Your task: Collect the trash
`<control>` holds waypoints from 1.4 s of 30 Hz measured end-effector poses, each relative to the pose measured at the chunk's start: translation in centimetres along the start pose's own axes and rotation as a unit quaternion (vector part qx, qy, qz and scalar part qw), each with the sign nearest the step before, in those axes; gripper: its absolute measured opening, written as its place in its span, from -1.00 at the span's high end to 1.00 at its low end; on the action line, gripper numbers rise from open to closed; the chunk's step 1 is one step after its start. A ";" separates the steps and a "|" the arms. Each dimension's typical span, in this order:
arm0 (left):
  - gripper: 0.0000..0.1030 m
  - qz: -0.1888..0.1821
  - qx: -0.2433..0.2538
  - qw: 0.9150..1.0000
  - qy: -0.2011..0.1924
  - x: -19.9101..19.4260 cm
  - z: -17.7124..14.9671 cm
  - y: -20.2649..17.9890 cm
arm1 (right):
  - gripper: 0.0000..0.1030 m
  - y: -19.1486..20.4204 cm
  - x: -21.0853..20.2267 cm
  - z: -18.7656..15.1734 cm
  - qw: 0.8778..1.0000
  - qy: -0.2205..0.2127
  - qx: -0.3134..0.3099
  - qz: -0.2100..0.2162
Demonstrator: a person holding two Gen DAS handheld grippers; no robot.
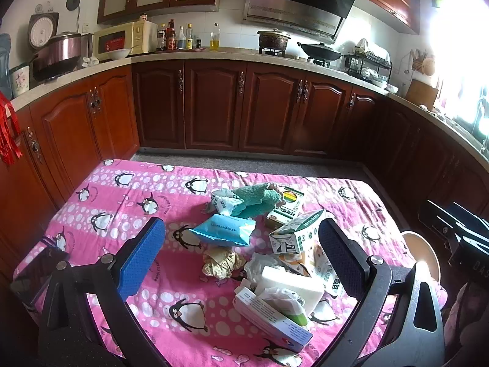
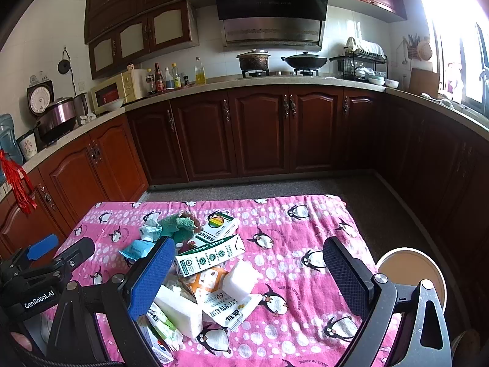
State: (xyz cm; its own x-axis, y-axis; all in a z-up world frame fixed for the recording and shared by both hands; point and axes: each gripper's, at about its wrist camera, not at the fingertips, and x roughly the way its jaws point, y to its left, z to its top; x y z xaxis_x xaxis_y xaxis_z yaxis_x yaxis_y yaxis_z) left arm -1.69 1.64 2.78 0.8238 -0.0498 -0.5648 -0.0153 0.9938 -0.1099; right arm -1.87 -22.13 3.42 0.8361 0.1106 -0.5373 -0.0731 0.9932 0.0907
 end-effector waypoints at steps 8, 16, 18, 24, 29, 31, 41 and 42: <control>-0.95 0.000 0.000 1.000 0.000 0.0 0.0 0.0 | -0.87 0.0 0.0 0.0 1.000 0.000 0.003 -0.001; -0.95 0.000 0.001 1.000 0.001 0.1 -0.1 0.0 | -0.87 -0.3 0.1 0.0 1.000 0.002 0.003 0.000; -0.95 0.001 0.000 1.000 0.002 0.1 -0.1 0.0 | -0.87 -0.4 0.2 0.1 1.000 0.002 0.004 -0.001; -0.95 0.006 0.002 1.000 0.005 0.5 -0.4 0.0 | -0.87 -0.5 0.2 0.0 1.000 0.003 0.008 0.000; -0.95 0.006 0.001 1.000 0.006 0.6 -0.4 0.1 | -0.87 -0.5 0.2 0.0 1.000 0.002 0.006 -0.001; -0.95 0.006 0.001 1.000 0.006 0.6 -0.4 0.1 | -0.87 -0.5 0.2 0.0 1.000 0.003 0.007 0.000; -0.95 0.006 0.001 1.000 0.006 0.6 -0.4 0.1 | -0.87 -0.4 0.2 -0.3 1.000 0.005 0.007 0.000; -0.95 0.006 0.001 1.000 0.006 0.6 -0.4 0.1 | -0.87 -0.4 0.2 -0.3 1.000 0.005 0.008 0.000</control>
State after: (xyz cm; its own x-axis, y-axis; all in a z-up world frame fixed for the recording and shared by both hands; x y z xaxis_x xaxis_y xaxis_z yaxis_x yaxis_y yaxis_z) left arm -1.45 1.65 2.13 0.8166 -0.0391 -0.5758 -0.0238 0.9946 -0.1013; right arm -1.83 -22.52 3.06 0.8304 0.1104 -0.5461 -0.0640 0.9926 0.1034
